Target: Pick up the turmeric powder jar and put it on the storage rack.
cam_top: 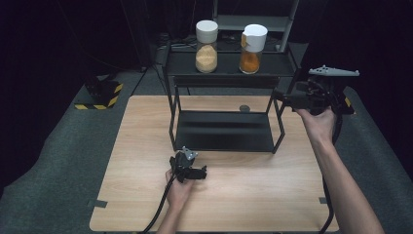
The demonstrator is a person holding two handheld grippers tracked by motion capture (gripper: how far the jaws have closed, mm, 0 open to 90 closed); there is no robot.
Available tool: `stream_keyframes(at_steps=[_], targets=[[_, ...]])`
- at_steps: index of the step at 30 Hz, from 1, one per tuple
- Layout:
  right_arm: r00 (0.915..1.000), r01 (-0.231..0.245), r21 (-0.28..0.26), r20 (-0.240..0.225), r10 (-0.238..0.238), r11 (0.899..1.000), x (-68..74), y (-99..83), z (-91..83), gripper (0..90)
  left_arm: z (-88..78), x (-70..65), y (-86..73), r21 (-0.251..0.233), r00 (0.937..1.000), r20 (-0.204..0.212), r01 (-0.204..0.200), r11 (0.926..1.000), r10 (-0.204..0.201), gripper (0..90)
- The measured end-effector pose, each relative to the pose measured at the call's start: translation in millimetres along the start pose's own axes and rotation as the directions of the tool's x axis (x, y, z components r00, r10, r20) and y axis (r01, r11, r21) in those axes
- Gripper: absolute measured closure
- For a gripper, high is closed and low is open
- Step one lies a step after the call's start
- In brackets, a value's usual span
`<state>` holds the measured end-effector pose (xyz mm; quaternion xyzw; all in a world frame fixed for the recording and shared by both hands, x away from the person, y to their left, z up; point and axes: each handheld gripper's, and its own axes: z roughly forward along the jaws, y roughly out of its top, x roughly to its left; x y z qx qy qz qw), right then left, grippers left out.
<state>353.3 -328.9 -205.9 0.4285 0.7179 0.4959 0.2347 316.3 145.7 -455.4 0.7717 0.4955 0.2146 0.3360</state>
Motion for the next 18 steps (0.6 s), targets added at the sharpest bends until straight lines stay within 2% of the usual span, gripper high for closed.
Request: stream_keyframes(at_steps=[9,18], targets=[[0.9999,0.01,0.003,0.002,-0.01,1.0,1.1,-8.6,0.0,4.8,-0.2,0.2,0.4,0.003,1.0,0.0,-0.004,1.0,0.004,4.7],[0.9999,-0.01,-0.002,-0.004,0.01,1.0,-2.3,-16.8,-0.3,5.1,-0.2,0.2,0.4,0.003,1.0,0.0,-0.004,1.0,0.004,4.7]])
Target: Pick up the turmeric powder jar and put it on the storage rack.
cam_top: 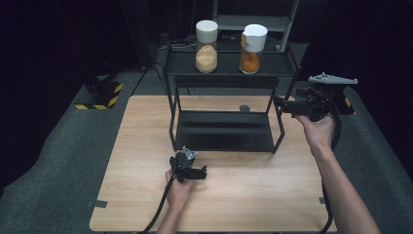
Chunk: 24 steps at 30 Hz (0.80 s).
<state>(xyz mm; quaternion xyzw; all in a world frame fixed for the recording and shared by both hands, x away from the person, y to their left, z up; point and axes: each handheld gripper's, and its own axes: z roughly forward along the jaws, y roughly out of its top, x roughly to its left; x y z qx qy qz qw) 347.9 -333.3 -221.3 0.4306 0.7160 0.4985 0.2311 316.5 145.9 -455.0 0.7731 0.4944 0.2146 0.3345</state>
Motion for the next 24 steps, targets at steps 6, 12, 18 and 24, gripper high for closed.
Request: stream_keyframes(at_steps=[6,12,18,24], targets=[[1.0,-0.001,0.003,0.004,0.001,1.0,0.4,-5.0,0.1,5.1,0.0,-0.1,0.0,0.0,1.0,0.0,0.0,1.0,0.0,4.7],[1.0,-0.001,0.007,0.005,0.001,1.0,-0.7,-9.1,0.6,5.2,0.0,-0.1,0.0,0.0,1.0,0.0,0.0,1.0,0.0,4.8],[0.9999,-0.011,0.005,-0.003,0.011,1.0,-4.5,-15.4,1.0,5.3,0.0,0.0,0.0,0.0,1.0,0.0,0.0,1.0,0.0,4.7],[0.9997,-0.023,0.007,-0.009,0.024,1.0,-6.4,-22.1,1.7,5.4,0.0,0.0,0.1,0.0,1.0,0.0,-0.001,1.0,0.001,4.8]])
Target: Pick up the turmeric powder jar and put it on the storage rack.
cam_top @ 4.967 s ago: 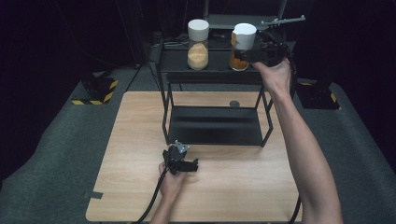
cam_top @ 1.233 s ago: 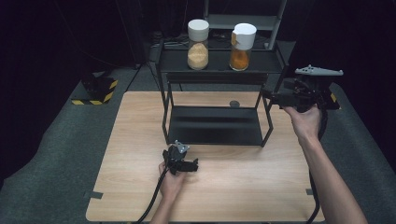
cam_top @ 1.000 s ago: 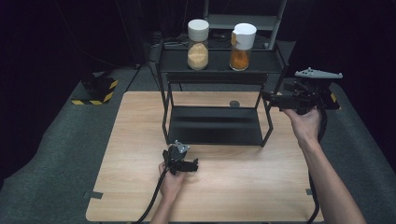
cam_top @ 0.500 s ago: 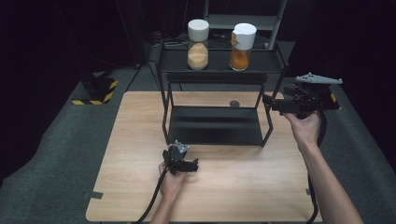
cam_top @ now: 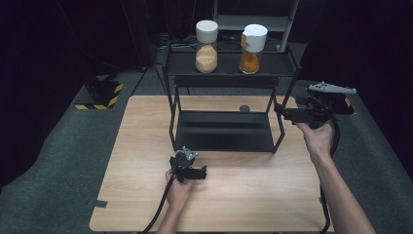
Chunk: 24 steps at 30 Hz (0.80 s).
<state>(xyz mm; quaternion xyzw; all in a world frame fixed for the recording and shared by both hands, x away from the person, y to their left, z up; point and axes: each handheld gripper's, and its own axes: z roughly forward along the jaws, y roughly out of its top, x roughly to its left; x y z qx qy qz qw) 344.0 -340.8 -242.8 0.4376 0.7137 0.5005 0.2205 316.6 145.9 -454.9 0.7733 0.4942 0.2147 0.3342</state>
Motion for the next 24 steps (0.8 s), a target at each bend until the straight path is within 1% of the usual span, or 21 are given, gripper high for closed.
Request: stream_keyframes(at_steps=[16,24], targets=[[0.9998,0.021,0.026,0.002,-0.021,0.999,3.3,-18.5,7.6,5.8,0.0,-0.1,0.0,0.0,1.0,0.0,0.0,1.0,0.0,4.7],[0.9999,0.013,0.031,0.001,-0.013,0.999,2.1,-28.7,10.5,5.8,0.0,-0.1,-0.1,0.0,1.0,0.0,0.001,1.0,-0.001,4.7]])
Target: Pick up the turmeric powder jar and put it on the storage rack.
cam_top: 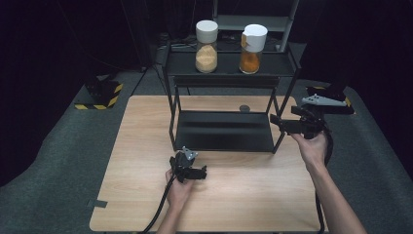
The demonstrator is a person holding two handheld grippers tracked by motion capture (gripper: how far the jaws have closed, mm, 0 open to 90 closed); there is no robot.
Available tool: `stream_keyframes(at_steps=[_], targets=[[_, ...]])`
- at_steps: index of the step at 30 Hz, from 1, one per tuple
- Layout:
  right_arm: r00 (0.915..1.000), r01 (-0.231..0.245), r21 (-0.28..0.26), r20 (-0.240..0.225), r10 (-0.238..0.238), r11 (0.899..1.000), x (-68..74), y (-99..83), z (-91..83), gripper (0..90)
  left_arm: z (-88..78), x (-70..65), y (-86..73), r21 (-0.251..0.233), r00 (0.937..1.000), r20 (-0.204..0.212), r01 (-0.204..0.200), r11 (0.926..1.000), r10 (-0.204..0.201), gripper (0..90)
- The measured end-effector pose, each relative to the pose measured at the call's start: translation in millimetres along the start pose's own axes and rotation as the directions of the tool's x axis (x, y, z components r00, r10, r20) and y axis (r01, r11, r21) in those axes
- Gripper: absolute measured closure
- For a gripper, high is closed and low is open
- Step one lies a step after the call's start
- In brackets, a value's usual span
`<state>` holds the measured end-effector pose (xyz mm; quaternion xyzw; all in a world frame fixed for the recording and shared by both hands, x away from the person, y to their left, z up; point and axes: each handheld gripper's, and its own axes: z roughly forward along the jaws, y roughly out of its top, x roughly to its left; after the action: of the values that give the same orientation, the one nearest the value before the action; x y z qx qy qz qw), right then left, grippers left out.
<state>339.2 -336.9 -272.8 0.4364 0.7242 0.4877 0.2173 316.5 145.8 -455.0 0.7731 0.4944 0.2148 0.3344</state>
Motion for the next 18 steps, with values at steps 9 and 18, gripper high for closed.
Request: stream_keyframes(at_steps=[9,18], targets=[[0.9999,-0.009,0.01,0.006,0.009,1.0,-1.9,-8.1,2.4,5.9,0.0,0.0,0.0,0.0,1.0,0.0,0.0,1.0,0.0,4.8],[0.9996,-0.027,0.023,0.002,0.027,0.999,-4.6,-19.4,6.0,5.9,0.0,-0.2,0.0,0.0,1.0,-0.001,0.0,1.0,0.0,4.8]])
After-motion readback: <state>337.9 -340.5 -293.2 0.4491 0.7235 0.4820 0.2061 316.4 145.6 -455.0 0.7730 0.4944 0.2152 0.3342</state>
